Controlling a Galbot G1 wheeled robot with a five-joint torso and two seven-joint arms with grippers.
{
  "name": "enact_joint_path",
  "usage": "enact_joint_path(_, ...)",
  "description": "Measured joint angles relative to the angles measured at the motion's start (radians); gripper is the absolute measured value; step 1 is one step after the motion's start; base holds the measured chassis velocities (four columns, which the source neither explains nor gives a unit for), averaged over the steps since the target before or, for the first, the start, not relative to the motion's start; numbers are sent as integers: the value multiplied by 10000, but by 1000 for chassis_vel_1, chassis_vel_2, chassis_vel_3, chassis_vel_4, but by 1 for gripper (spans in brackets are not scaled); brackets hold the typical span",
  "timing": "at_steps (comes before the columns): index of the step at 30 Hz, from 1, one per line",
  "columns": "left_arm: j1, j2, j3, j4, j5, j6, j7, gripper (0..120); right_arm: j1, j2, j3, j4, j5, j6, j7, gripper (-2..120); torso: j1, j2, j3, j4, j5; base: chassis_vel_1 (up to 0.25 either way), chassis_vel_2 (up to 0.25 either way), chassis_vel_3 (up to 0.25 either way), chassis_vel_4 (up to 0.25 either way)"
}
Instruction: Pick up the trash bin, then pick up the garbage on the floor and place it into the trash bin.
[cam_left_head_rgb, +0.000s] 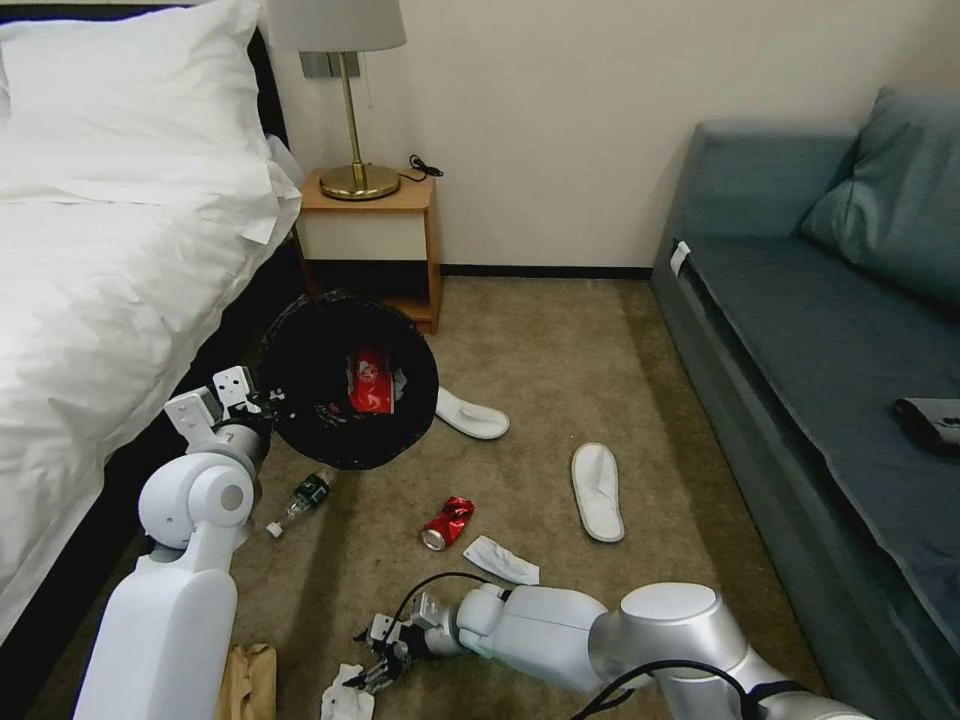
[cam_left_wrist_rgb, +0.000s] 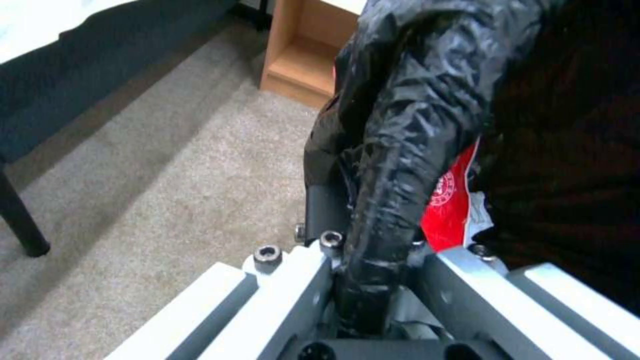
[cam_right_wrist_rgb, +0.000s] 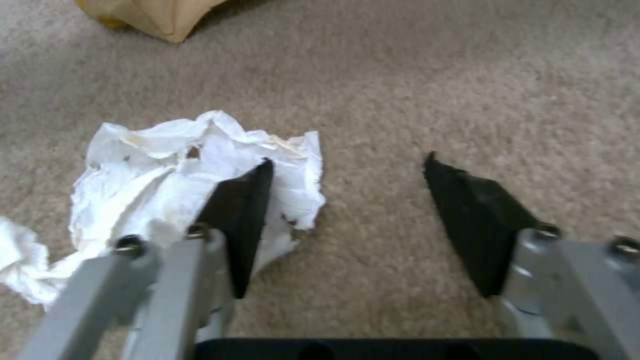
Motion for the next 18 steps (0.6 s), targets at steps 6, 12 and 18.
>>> enact_joint_path(6,-3,4,-4,0,-1,-10,3,0,43,0,62,-98,-15,7,3,37,1,-1,1,5,1,0,0,0,0)
enact_joint_path(12,-69,26,16,14,-14,-22,10,0,67,-9,135,-153,-54,10,-2,13,2,-3,3,3,-6,0,0,0,0)
enact_joint_path(18,-128,97,19,29,-34,-31,19,0,62,-8,164,-144,-83,25,-14,0,2,-3,3,6,-3,0,0,0,0)
